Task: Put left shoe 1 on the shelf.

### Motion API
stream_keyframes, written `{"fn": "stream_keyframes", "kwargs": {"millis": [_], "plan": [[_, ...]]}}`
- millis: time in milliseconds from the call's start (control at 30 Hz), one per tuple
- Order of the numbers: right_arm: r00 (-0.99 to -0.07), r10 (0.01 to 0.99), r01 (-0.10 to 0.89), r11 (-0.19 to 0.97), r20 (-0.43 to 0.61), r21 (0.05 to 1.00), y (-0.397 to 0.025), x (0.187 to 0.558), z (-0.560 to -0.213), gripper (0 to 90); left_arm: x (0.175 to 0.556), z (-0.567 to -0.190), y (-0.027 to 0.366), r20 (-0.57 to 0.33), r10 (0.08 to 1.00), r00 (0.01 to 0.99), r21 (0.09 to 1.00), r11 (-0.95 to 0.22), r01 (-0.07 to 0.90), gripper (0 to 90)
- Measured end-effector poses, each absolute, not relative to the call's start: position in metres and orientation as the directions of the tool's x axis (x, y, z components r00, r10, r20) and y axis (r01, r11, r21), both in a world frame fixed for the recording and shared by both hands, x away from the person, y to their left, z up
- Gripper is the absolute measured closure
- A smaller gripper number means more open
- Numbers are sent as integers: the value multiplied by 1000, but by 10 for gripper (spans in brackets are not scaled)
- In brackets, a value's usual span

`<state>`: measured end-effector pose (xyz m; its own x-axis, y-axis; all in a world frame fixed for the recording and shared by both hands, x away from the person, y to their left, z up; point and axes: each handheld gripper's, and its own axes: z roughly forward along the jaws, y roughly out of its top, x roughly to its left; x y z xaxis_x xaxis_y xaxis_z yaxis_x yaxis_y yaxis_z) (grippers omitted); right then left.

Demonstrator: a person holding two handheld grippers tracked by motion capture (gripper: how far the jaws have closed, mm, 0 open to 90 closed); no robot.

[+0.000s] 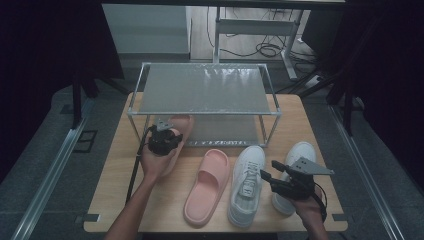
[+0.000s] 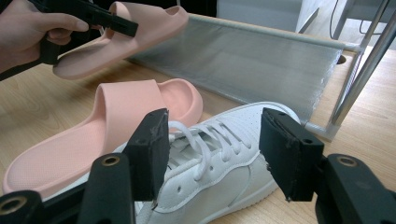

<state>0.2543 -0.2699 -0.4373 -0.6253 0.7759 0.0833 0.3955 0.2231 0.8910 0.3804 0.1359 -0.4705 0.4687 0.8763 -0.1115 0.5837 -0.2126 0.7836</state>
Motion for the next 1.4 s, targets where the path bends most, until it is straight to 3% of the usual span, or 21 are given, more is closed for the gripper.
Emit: {"fn": "stream_keyframes", "kwargs": {"millis": [700, 1400], "plan": [[-628, 773, 407, 228, 90, 884, -268, 256, -441, 438, 412, -479, 103, -45, 891, 451, 797, -240, 555, 847], [-630, 772, 399, 228, 85, 888, -268, 255, -439, 438, 411, -496, 95, -93, 886, 454, 779, -219, 588, 845]]}}
